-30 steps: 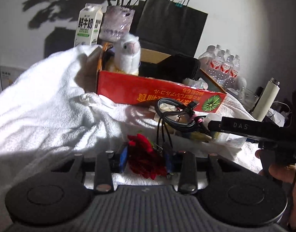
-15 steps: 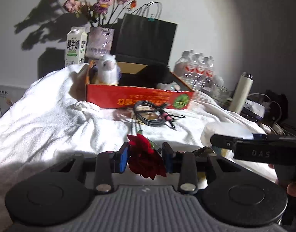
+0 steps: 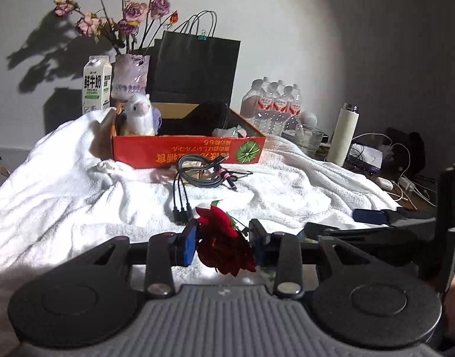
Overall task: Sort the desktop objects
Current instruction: 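Carry the red rose into the box with the left tool and release it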
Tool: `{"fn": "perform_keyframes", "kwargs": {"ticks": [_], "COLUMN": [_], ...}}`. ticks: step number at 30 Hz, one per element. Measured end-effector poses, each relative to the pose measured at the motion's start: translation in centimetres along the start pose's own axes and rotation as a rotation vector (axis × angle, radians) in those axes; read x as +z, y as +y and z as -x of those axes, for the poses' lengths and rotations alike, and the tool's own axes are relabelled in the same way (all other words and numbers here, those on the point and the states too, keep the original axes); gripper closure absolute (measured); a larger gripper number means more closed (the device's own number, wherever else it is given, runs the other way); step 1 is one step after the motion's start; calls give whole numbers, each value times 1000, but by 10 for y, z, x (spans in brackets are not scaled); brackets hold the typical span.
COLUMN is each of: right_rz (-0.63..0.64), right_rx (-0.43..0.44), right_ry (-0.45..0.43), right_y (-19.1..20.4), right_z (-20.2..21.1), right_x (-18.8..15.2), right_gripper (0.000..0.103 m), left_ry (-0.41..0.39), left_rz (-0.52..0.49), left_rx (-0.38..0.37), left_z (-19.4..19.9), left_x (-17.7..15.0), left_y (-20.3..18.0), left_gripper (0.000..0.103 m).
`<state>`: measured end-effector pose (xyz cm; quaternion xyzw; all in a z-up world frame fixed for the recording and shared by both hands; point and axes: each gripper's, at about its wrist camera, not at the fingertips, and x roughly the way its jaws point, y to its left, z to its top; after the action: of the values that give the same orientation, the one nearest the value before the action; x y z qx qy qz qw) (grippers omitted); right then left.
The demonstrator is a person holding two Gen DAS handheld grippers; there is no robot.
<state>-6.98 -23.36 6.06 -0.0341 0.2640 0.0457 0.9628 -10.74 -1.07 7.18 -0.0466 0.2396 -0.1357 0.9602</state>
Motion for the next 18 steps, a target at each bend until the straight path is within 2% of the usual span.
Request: {"fn": "perform_keyframes", "kwargs": {"ticks": [5,9,13,14,16,18], "right_rz": [-12,82,222,256,286,265], "right_rx": [-13,129,249,254,237,214], "right_ry": [11,-76,-130,-115,-58,16], "right_y": [-11,7,45,55,70,77], "right_z": [5,28,35,30,16,-1], "right_x": [-8,-13,-16,-18,-22,-23], "right_gripper": [15,15,17,21,35,52], "left_ry": [22,31,37,38,38,40], "left_rz": [19,37,58,60,60,64], "left_rx": [14,29,48,51,56,61], "left_z": [-6,-11,-15,-15,-15,-15], "left_x": [-4,-6,-7,-8,-8,-9], "left_y": [9,19,29,31,34,38], "left_gripper": [66,66,66,66,66,66]}}
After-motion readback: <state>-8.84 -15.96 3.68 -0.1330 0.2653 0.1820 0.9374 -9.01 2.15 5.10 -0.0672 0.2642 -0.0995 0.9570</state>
